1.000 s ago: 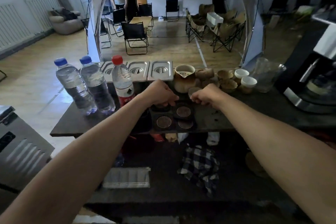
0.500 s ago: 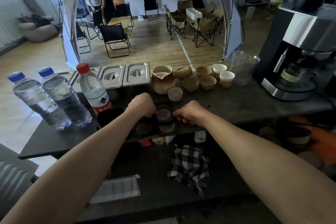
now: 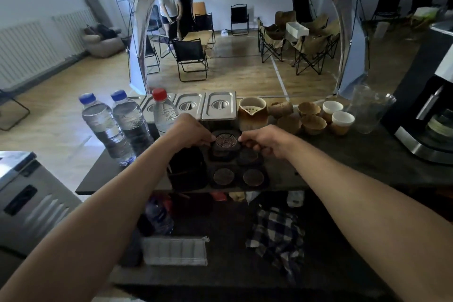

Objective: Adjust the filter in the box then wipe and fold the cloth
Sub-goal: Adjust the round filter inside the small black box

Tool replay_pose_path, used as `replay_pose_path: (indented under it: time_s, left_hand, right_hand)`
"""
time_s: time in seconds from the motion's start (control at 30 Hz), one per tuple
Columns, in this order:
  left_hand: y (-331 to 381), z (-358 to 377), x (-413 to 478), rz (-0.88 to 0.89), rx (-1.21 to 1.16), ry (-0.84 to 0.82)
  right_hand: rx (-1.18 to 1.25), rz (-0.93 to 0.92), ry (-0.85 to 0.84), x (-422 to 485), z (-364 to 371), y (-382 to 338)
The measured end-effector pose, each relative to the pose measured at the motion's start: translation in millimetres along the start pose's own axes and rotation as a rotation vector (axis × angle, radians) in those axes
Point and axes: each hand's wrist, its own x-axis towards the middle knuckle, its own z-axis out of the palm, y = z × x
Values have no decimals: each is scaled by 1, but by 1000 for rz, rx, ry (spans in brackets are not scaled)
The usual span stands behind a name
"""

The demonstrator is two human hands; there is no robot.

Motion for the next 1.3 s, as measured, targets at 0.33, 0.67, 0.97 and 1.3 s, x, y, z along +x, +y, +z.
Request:
replay_pose_path:
  time_s: [0.33,0.67,0.97,1.3]
  left_hand:
    - [-82,-69,-31,-88,-247,81]
    - [-107,-45,-25,-234,-298,67]
    - [-127,-28,-4,-340,-41,7]
    - [-74,-63,-33,-97,-37,186]
  right_hand:
    - [41,-36,-277,8,80,-24]
    - [-7,72,-190,15,91,-8]
    - [-121,101,-104,22,102,8]
    - [-112,-5,-14,8,66,-7]
